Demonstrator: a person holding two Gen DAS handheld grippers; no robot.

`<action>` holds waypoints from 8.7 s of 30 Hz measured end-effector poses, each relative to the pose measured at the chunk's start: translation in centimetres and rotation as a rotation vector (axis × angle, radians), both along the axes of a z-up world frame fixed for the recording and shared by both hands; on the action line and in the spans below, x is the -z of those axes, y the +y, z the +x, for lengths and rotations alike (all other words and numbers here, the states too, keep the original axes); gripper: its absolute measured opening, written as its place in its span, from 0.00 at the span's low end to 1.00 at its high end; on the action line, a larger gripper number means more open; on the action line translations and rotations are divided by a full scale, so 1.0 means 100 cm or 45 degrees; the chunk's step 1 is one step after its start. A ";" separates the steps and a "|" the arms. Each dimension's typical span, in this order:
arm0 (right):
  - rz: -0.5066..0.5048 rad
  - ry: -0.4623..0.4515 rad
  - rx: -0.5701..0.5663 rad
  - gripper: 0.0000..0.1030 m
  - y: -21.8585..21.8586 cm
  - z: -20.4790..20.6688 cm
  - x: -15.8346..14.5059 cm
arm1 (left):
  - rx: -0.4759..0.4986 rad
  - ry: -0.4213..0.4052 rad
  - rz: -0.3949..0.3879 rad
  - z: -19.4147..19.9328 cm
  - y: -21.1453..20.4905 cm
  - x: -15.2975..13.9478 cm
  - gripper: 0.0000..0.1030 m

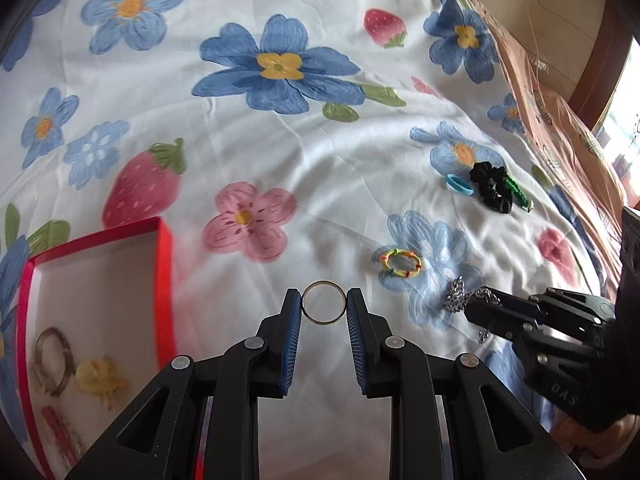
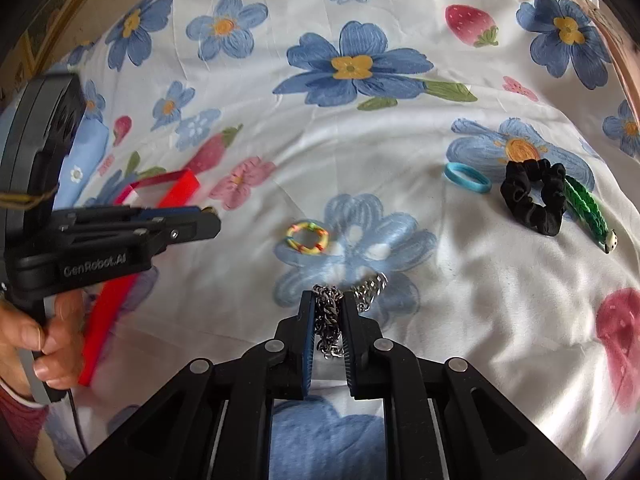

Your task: Organize jewelry

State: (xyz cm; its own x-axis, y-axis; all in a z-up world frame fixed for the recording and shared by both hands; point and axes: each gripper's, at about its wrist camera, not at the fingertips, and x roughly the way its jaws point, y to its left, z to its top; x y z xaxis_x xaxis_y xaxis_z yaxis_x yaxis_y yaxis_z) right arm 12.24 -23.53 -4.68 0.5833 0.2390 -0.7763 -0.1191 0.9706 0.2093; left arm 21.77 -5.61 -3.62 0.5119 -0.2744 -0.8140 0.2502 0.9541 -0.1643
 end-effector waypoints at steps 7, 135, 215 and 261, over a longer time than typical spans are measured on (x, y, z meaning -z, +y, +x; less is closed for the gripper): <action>0.050 -0.052 -0.067 0.11 0.024 -0.013 -0.024 | -0.076 -0.043 -0.041 -0.051 0.036 -0.026 0.21; 0.257 0.016 -0.566 0.64 0.222 -0.031 -0.009 | -0.670 0.041 -0.064 -0.217 0.208 -0.019 0.80; 0.046 -0.379 -0.506 1.00 0.184 -0.128 -0.014 | -0.792 -0.394 0.267 -0.360 0.121 -0.056 1.00; 0.074 -0.382 -0.521 1.00 0.186 -0.130 -0.019 | -0.787 -0.376 0.260 -0.356 0.115 -0.052 0.99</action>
State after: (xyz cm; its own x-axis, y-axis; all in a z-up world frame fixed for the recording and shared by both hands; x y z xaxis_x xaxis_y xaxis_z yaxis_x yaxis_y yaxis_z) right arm -0.80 -4.88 -2.77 0.6279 0.5326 -0.5675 -0.5504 0.8194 0.1600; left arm -13.88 5.91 1.58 0.7316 0.2804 -0.6214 -0.3398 0.9402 0.0241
